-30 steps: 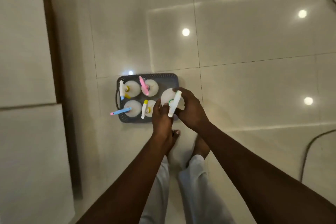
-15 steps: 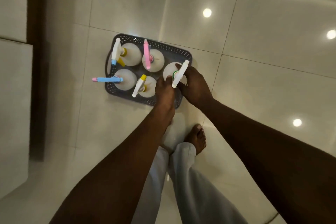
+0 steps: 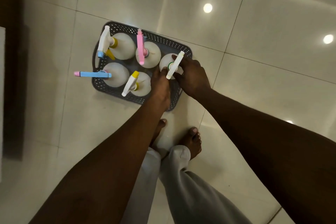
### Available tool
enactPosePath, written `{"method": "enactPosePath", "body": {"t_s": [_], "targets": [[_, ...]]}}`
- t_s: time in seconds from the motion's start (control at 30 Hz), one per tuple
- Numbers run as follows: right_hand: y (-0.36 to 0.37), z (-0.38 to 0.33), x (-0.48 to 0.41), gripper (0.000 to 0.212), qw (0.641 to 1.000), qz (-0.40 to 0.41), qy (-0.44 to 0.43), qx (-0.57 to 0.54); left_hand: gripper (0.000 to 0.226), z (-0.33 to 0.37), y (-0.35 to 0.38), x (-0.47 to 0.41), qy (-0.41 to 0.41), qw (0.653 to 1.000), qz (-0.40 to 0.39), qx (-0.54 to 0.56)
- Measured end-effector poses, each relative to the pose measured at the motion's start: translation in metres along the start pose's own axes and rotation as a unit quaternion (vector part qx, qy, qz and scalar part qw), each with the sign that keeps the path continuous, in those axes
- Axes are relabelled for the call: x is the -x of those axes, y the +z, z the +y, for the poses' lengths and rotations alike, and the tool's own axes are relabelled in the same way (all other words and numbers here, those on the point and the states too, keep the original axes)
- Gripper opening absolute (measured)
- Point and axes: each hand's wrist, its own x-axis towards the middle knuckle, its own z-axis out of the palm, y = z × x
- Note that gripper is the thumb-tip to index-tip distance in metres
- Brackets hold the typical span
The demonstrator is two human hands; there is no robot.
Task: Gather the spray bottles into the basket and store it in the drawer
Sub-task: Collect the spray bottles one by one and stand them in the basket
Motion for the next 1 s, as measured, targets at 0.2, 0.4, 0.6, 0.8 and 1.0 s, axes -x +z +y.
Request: {"method": "enactPosePath", "body": {"t_s": [0.2, 0.4, 0.6, 0.8, 1.0], "targets": [[-0.004, -0.004, 0.005, 0.071, 0.999, -0.036, 0.003, 0.024, 0.021, 0.012, -0.006, 0.01, -0.059, 0.996, 0.037, 0.051], [-0.023, -0.022, 0.074, 0.072, 0.994, -0.015, 0.065, -0.081, 0.037, 0.025, -0.013, 0.087, -0.119, 0.99, 0.035, 0.068], [-0.083, -0.094, 0.178, 0.057, 0.98, 0.018, 0.109, -0.164, 0.043, 0.072, -0.046, 0.221, -0.103, 0.993, 0.01, -0.065], [-0.167, -0.206, 0.25, 0.048, 0.963, 0.062, 0.088, -0.249, 0.035, 0.181, -0.064, 0.347, 0.004, 0.992, -0.014, -0.129], [-0.235, -0.301, 0.295, 0.039, 0.961, 0.067, 0.025, -0.268, 0.032, 0.282, -0.094, 0.452, 0.099, 0.983, -0.019, -0.151]]}}
